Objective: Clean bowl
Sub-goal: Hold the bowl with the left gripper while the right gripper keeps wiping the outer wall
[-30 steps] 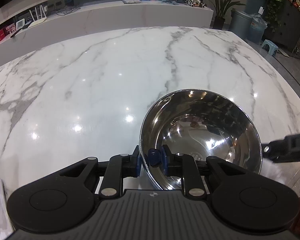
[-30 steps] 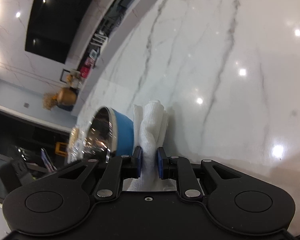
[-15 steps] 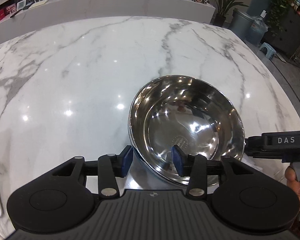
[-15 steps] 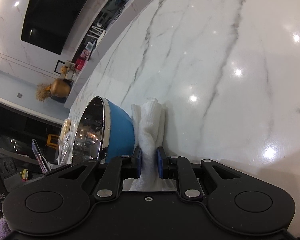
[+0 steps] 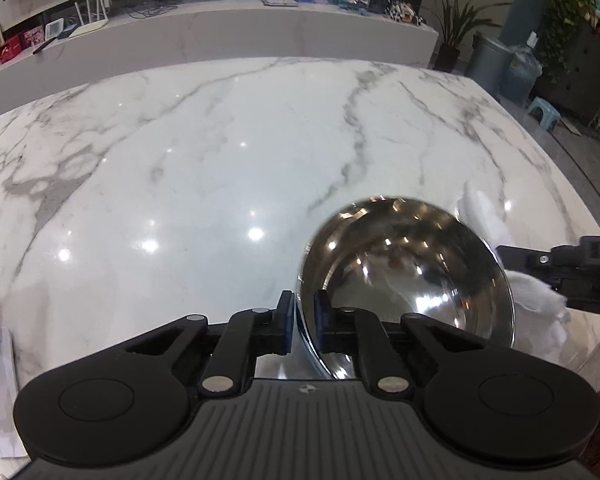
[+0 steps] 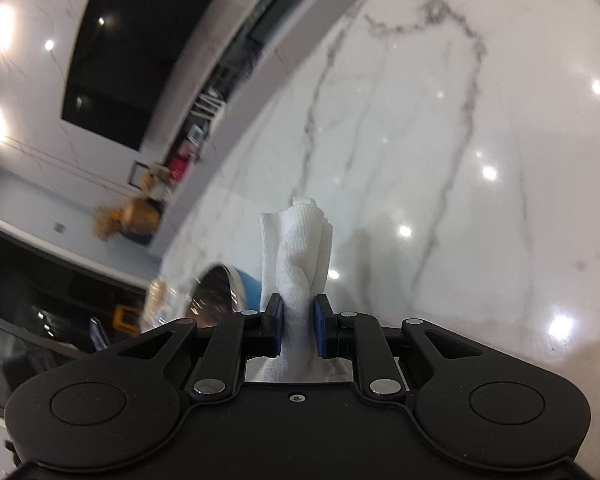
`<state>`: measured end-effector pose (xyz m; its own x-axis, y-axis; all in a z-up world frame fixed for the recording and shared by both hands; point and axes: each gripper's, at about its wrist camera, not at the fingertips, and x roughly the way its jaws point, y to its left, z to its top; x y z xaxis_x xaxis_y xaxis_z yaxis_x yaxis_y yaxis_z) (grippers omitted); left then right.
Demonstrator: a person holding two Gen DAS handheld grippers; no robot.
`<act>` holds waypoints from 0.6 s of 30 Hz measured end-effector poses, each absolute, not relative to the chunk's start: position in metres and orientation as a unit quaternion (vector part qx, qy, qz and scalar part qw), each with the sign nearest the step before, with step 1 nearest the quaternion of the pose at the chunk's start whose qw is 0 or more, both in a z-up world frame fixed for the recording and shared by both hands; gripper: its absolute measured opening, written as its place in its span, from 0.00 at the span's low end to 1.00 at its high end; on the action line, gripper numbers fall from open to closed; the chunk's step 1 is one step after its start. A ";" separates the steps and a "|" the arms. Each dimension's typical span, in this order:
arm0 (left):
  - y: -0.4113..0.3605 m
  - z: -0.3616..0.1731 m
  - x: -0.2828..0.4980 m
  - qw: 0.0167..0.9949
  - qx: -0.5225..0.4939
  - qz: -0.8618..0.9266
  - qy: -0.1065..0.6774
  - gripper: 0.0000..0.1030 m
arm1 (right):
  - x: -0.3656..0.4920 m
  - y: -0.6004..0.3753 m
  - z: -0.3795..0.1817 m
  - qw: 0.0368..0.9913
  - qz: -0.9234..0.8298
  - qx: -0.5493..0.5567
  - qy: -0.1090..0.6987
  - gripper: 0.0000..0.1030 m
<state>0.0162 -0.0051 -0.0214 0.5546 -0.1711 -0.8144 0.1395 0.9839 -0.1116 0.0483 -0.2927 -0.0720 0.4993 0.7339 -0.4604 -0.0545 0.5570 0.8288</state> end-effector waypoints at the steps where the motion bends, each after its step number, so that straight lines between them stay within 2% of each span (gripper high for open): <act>1: -0.006 -0.022 0.016 0.881 -0.017 -0.091 0.464 0.09 | 0.048 -0.294 -0.071 0.768 0.260 0.401 0.426 0.15; 14: -0.011 -0.023 0.016 0.882 -0.006 -0.088 0.463 0.09 | 0.053 -0.280 -0.083 0.762 0.251 0.366 0.472 0.15; 17: -0.009 -0.023 0.015 0.881 -0.018 -0.091 0.464 0.12 | 0.053 -0.275 -0.085 0.761 0.248 0.351 0.485 0.15; 18: -0.009 -0.023 0.015 0.879 -0.023 -0.091 0.467 0.17 | 0.053 -0.273 -0.087 0.761 0.247 0.347 0.489 0.15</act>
